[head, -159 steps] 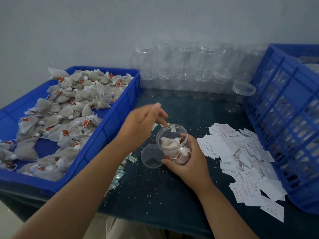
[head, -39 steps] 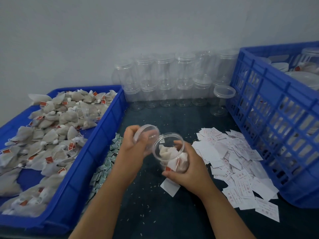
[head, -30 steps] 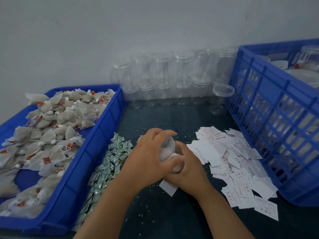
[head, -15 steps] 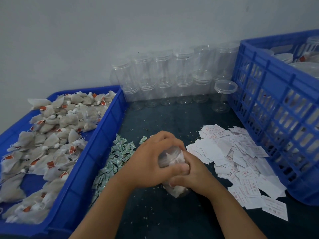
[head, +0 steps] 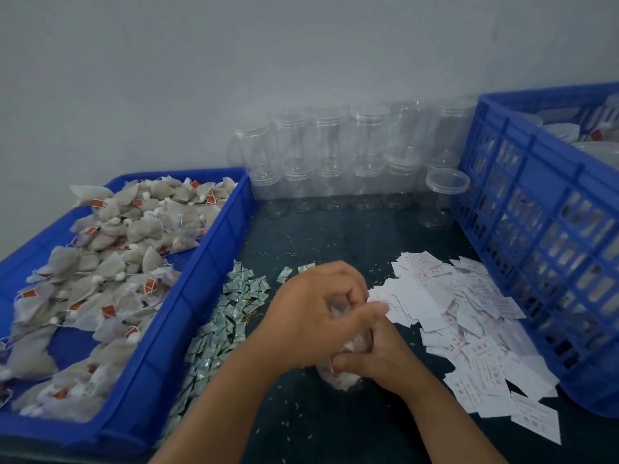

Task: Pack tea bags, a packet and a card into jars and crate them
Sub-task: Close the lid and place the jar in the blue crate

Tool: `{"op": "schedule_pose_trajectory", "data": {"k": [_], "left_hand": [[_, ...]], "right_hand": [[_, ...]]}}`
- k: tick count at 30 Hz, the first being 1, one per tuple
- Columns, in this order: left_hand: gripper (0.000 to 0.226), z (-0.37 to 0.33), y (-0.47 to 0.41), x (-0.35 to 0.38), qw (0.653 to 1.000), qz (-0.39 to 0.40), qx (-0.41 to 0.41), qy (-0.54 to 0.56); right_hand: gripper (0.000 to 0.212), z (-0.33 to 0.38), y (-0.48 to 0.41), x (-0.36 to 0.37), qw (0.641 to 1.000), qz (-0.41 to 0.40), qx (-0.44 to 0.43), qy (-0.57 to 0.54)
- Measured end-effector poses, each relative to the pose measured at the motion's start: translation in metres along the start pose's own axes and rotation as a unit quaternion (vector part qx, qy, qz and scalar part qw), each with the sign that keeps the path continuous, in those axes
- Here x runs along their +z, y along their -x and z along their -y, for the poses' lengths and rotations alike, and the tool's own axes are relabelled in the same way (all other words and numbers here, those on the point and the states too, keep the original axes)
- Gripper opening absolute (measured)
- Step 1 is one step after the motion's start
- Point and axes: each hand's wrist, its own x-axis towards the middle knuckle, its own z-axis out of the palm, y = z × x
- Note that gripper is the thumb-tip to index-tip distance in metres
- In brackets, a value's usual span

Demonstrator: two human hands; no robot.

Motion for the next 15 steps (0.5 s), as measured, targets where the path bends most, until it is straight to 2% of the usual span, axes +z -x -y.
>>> {"op": "schedule_pose_trajectory", "data": {"k": [2, 3, 4, 6, 8, 10, 12, 15], "left_hand": [[0.022, 0.006, -0.001, -0.013, 0.997, 0.041, 0.023, 0.053], [0.026, 0.009, -0.001, -0.019, 0.998, 0.051, 0.020, 0.020], [0.040, 0.013, -0.001, -0.022, 0.997, 0.061, 0.003, -0.042], [0.060, 0.017, 0.002, -0.023, 0.985, 0.068, -0.086, -0.135], [0.063, 0.017, 0.005, -0.014, 0.980, 0.070, -0.151, -0.111], [0.058, 0.011, 0.005, 0.000, 0.982, 0.015, -0.155, -0.103], [0.051, 0.007, 0.005, 0.009, 0.982, -0.050, -0.137, -0.121], [0.030, 0.008, 0.003, 0.008, 0.988, -0.071, -0.095, -0.097]], "right_hand": [[0.061, 0.002, 0.001, 0.001, 1.000, 0.005, 0.003, -0.018], [0.065, 0.004, 0.001, 0.003, 1.000, 0.000, 0.001, -0.019], [0.067, 0.006, 0.000, 0.006, 1.000, -0.013, -0.005, -0.015], [0.070, 0.010, -0.002, 0.011, 0.999, -0.044, -0.027, 0.001], [0.074, 0.010, -0.003, 0.014, 0.995, -0.075, -0.045, 0.041], [0.076, 0.005, -0.002, 0.013, 0.992, -0.089, -0.051, 0.074], [0.075, 0.002, 0.001, 0.012, 0.994, -0.075, -0.042, 0.063], [0.073, 0.007, 0.002, 0.008, 0.996, -0.069, -0.036, 0.040]]}}
